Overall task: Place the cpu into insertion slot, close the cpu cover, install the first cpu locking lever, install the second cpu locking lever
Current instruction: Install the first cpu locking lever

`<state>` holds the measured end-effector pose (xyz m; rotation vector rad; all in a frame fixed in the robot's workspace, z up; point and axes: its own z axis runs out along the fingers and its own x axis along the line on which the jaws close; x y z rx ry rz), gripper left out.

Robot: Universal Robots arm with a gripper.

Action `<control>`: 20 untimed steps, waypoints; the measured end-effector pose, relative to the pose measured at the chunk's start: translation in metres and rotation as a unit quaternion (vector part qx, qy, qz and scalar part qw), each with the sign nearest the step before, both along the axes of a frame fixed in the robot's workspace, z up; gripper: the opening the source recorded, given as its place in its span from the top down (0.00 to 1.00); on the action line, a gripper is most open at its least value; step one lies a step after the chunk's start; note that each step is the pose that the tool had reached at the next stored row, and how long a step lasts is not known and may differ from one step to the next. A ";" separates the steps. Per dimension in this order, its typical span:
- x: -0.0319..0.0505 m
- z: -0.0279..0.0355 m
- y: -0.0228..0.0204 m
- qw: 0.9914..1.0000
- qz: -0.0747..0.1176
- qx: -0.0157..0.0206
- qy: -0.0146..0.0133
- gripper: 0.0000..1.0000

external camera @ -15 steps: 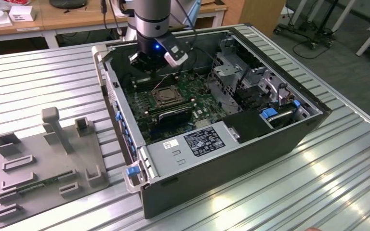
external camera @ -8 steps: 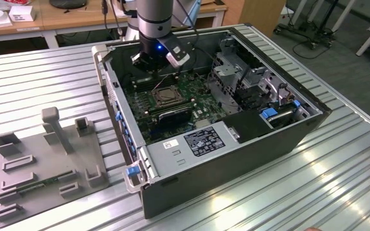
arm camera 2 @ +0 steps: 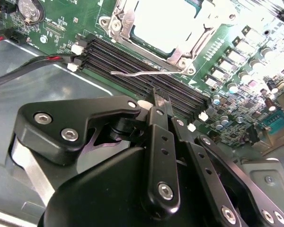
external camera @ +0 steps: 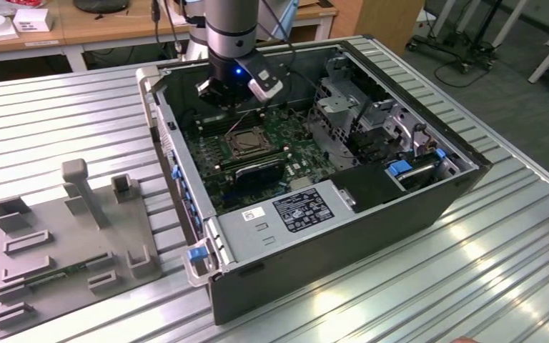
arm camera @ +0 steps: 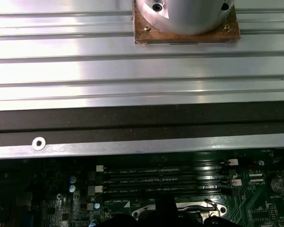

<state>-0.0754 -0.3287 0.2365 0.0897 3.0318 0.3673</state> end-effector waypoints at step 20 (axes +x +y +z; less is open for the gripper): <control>0.0040 -0.0049 0.0007 1.000 0.000 -0.002 0.000 0.89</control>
